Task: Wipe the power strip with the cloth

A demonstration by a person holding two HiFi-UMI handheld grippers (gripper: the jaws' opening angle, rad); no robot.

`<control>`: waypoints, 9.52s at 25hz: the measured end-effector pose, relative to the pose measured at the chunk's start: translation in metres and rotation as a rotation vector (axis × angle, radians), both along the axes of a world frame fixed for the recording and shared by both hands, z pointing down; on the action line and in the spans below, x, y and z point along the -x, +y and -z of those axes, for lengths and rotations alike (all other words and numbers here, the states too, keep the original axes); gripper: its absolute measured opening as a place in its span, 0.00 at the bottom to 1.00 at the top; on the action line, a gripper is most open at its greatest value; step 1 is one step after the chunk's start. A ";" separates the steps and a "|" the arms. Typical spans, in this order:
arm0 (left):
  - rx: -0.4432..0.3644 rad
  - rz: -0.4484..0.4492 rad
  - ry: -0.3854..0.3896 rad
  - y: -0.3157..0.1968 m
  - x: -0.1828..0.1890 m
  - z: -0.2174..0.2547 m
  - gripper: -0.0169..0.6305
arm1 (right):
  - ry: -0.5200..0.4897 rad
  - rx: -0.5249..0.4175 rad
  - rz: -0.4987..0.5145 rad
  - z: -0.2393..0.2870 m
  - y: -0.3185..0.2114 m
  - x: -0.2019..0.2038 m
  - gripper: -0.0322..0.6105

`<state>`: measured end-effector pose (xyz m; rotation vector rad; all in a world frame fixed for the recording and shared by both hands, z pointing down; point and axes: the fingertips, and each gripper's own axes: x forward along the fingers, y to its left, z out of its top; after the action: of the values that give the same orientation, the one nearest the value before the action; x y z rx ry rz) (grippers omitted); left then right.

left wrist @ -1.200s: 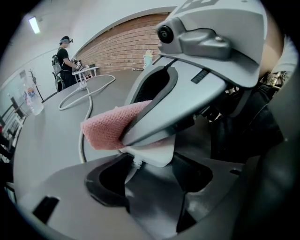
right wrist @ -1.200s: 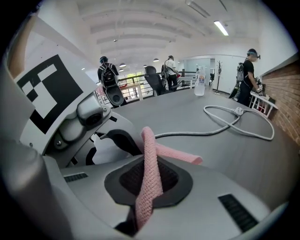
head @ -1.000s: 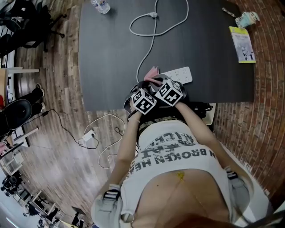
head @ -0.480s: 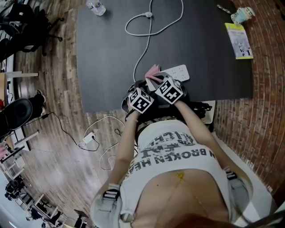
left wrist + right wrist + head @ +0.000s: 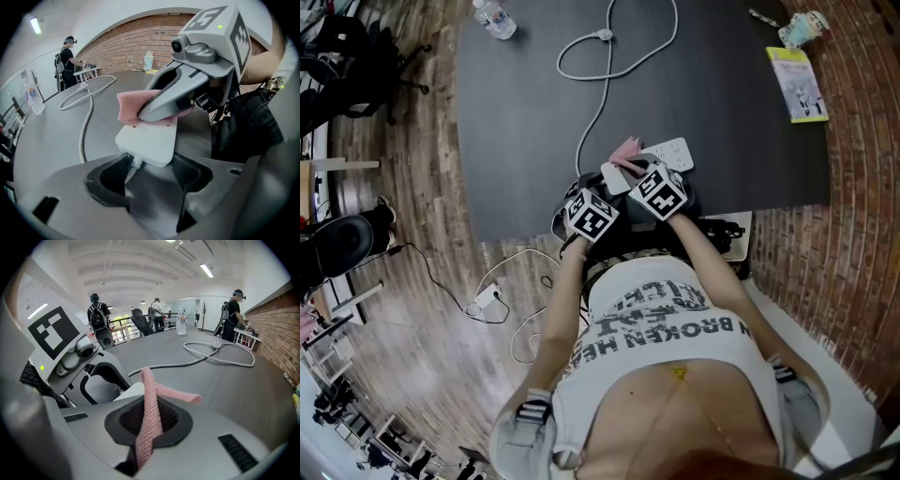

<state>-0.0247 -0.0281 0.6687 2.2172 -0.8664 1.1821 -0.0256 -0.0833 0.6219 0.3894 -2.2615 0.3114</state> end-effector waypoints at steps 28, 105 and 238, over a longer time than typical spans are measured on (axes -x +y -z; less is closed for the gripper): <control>-0.002 0.000 0.005 0.000 0.002 0.000 0.46 | 0.035 -0.015 -0.138 -0.005 -0.023 -0.045 0.07; -0.004 -0.006 0.011 0.001 0.001 0.000 0.46 | 0.072 -0.052 -0.496 -0.004 -0.071 -0.154 0.07; -0.015 -0.009 0.023 0.002 0.001 -0.001 0.46 | 0.031 -0.008 -0.388 -0.004 -0.019 -0.129 0.07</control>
<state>-0.0257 -0.0266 0.6695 2.2452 -0.8595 1.1553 0.1038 -0.1024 0.6260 0.8343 -2.1476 0.4902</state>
